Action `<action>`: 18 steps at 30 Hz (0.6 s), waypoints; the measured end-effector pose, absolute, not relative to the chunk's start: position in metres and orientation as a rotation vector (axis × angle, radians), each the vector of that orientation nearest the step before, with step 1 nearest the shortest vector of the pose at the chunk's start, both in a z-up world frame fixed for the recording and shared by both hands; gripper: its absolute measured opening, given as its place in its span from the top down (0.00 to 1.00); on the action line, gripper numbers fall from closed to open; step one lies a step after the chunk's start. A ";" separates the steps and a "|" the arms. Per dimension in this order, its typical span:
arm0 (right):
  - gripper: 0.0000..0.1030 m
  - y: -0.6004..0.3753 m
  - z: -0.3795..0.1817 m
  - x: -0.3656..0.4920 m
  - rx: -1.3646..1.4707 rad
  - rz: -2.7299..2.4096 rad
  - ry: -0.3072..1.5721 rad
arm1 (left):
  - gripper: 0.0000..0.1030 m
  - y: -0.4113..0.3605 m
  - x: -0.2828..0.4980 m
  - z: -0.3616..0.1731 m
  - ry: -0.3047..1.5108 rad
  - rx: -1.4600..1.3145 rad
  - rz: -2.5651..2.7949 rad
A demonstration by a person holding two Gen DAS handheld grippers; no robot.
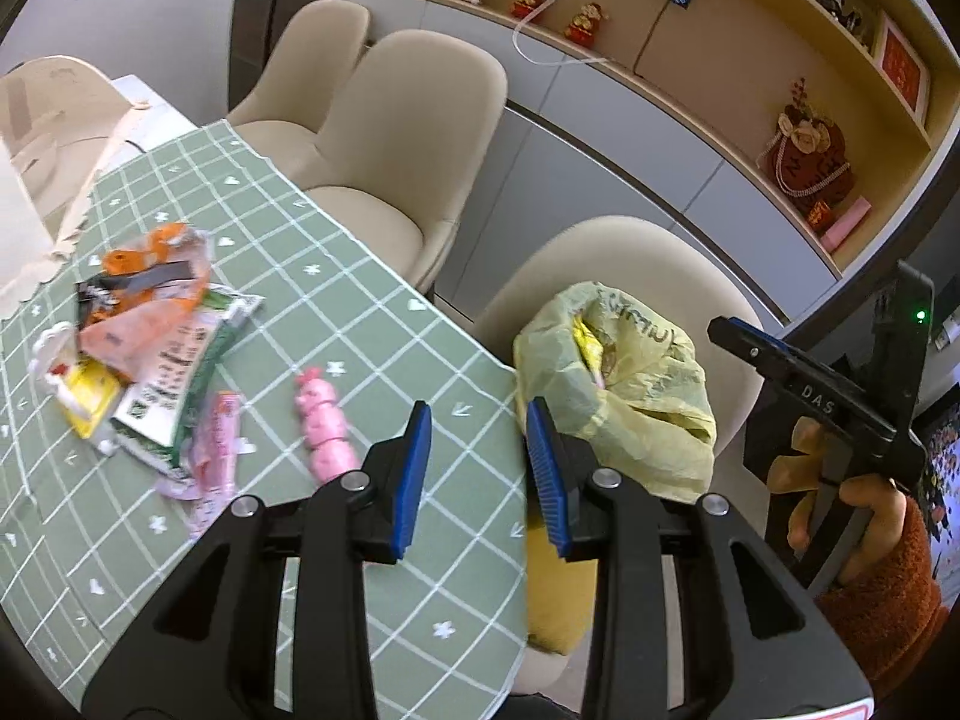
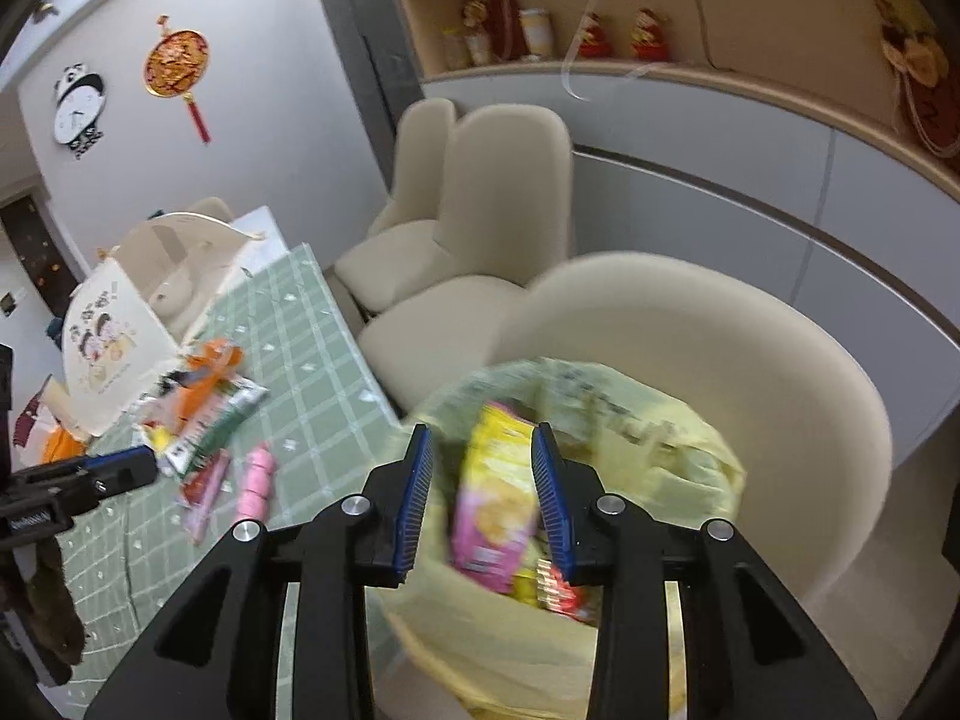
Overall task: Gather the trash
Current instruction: 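Move both tools back over the snacks on the table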
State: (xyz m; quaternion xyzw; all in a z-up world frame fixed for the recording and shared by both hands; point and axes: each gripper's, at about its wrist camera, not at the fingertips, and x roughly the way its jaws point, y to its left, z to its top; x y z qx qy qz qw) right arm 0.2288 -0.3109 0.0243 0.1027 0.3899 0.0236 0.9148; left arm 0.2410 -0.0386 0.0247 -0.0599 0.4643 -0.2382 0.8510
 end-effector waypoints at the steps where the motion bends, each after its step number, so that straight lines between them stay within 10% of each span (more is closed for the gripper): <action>1: 0.68 -0.300 0.029 0.230 0.206 0.060 0.795 | 0.69 -0.029 0.240 0.026 0.971 -0.130 -0.498; 18: 0.55 -0.154 0.043 0.246 0.126 0.199 0.796 | 0.68 0.183 0.264 -0.016 0.934 -0.294 -0.275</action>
